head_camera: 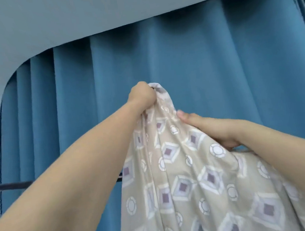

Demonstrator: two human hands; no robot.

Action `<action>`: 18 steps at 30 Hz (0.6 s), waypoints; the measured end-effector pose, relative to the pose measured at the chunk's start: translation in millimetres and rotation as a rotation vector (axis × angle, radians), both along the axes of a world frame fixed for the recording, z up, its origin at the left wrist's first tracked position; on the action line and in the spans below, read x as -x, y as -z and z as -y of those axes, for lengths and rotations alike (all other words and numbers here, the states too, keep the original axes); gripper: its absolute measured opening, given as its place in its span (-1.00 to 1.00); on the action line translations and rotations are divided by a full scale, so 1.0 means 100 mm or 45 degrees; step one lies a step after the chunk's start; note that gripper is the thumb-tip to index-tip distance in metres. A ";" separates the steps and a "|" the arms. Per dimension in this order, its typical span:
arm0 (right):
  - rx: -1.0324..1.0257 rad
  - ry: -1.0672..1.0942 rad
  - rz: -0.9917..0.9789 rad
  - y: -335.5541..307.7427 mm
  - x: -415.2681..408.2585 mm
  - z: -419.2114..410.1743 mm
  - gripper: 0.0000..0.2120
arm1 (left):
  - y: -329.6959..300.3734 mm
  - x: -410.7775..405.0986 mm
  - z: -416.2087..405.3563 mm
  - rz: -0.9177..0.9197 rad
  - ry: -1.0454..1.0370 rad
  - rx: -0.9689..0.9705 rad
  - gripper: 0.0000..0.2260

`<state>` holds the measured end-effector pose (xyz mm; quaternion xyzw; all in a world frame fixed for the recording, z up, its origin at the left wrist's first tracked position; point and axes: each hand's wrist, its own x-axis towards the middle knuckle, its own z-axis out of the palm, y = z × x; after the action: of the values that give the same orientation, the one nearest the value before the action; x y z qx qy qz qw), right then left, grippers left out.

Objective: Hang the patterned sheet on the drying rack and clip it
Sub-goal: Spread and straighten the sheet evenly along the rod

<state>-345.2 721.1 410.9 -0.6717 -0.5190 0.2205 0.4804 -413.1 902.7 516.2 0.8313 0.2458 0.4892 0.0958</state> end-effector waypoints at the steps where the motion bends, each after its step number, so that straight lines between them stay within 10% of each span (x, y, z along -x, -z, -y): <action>1: 0.108 -0.037 0.087 0.00 -0.04 -0.04 -0.45 | 0.05 -0.07 0.00 -0.037 0.019 -0.001 -0.76; 5: 0.188 0.361 0.461 0.00 -0.07 -0.26 -0.83 | 0.21 -0.10 -0.01 -0.223 0.061 0.136 -0.74; 11: 0.084 1.028 0.940 -0.23 -0.19 -0.67 -0.75 | 0.69 0.60 -0.19 -1.220 0.824 0.901 -0.74; 18: -0.266 1.212 0.563 -0.06 -0.38 -1.21 -0.63 | 1.26 0.98 -0.25 -0.548 1.550 1.464 -0.59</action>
<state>-307.4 842.4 417.2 -0.8118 -0.2650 -0.2213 0.4709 -510.7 927.2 390.2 0.7155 -0.0201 -0.0153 0.6982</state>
